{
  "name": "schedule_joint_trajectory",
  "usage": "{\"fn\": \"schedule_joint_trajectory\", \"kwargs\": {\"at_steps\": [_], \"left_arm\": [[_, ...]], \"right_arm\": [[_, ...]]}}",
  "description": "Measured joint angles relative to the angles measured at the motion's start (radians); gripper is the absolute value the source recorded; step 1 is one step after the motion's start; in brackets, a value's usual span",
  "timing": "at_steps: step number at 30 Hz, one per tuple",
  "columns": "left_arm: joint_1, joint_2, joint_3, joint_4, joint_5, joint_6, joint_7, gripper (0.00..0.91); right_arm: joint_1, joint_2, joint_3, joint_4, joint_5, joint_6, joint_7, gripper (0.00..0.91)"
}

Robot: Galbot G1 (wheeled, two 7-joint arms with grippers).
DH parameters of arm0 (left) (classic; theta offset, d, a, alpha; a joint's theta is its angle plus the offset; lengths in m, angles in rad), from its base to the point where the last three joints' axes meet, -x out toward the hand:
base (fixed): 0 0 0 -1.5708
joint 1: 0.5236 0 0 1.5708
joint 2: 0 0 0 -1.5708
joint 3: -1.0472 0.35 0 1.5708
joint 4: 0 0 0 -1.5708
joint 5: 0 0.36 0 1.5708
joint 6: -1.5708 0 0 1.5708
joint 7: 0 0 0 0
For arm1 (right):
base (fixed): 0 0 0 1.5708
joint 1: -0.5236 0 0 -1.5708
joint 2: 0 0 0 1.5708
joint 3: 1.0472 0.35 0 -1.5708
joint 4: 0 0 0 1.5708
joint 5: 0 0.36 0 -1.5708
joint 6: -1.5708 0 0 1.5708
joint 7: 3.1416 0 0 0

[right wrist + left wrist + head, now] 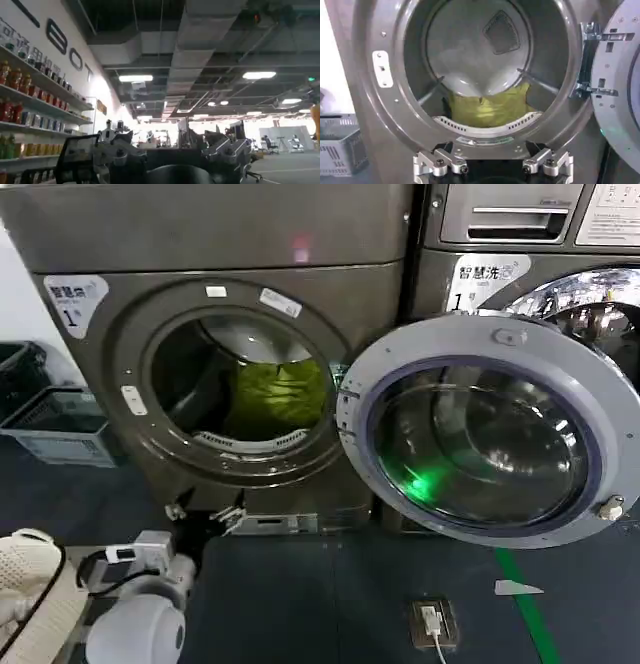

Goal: Grasp the clothes from the dryer.

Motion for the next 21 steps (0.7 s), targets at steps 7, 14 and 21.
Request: {"fn": "schedule_joint_trajectory", "kwargs": {"at_steps": [7,14,21], "left_arm": [[-0.001,0.000,0.000,0.002,0.000,0.000,0.000,0.907],[-0.001,0.000,0.000,0.007,0.001,0.000,0.000,0.907],[-0.003,-0.001,0.000,0.010,0.002,0.000,0.000,0.907]], "right_arm": [[-0.001,0.001,0.000,-0.001,0.000,0.000,0.001,0.907],[0.000,0.004,-0.003,-0.001,0.000,0.001,0.001,0.907],[-0.002,0.011,-0.004,-0.004,-0.001,0.003,0.001,0.907]]}}
